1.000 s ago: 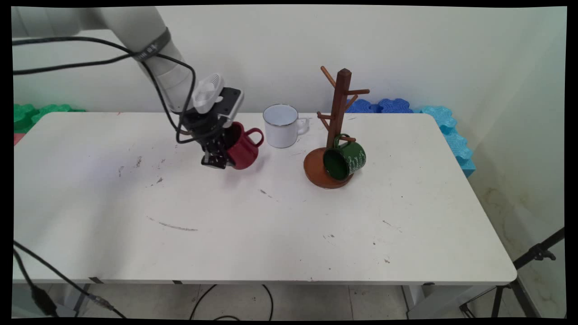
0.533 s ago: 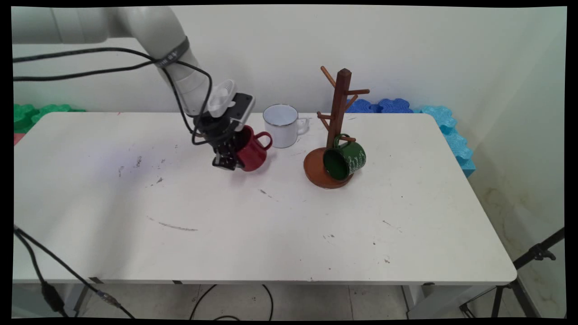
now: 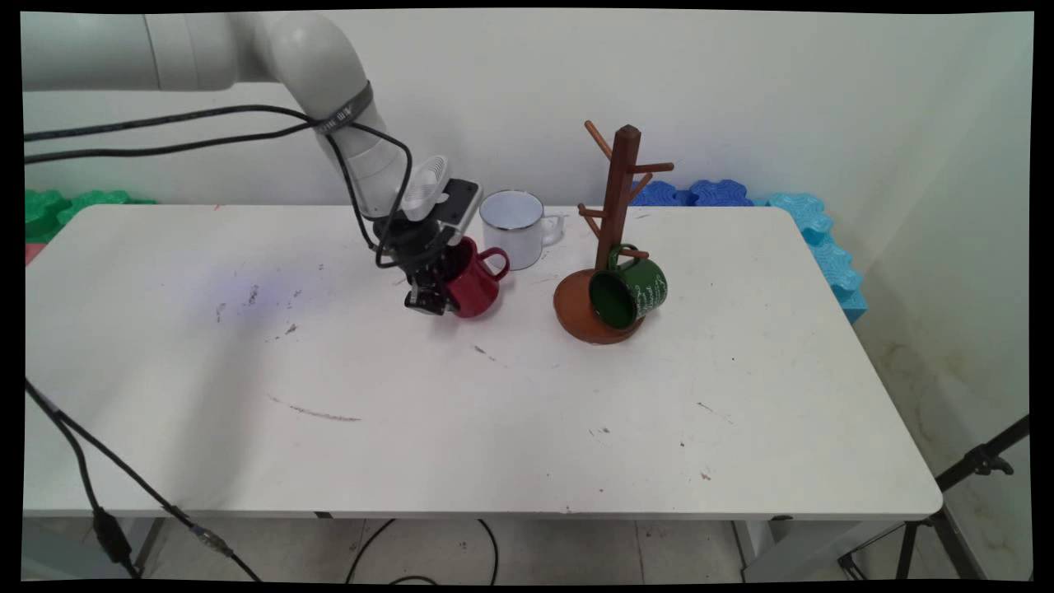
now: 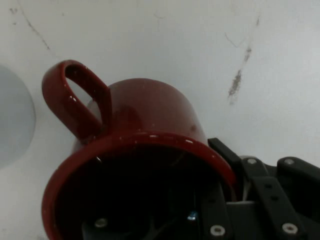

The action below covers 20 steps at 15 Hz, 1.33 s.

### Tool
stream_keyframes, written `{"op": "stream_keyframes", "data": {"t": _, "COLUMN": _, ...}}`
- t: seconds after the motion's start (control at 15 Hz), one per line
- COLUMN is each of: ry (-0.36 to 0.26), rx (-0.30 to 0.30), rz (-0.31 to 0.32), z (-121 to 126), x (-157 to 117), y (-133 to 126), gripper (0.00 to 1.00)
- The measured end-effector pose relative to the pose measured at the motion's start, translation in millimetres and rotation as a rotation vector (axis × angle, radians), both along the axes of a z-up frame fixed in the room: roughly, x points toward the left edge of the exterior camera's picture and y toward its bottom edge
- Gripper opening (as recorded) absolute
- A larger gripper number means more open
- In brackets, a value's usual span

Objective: Place the picked object on the table

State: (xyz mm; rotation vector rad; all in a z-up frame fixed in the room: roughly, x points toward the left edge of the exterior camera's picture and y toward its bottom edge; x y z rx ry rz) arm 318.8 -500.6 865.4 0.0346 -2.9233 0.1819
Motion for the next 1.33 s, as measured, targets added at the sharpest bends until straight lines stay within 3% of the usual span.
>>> {"op": "stream_keyframes", "data": {"t": 0.8, "ry": 0.008, "rx": 0.015, "rz": 0.003, "z": -15, "x": -7, "y": -12, "gripper": 0.00}}
{"op": "stream_keyframes", "data": {"t": 0.87, "ry": 0.009, "rx": 0.015, "rz": 0.001, "z": -15, "x": -8, "y": -12, "gripper": 1.00}}
{"op": "stream_keyframes", "data": {"t": 1.33, "ry": 0.029, "rx": 0.014, "rz": -0.001, "z": -16, "x": -12, "y": -11, "gripper": 1.00}}
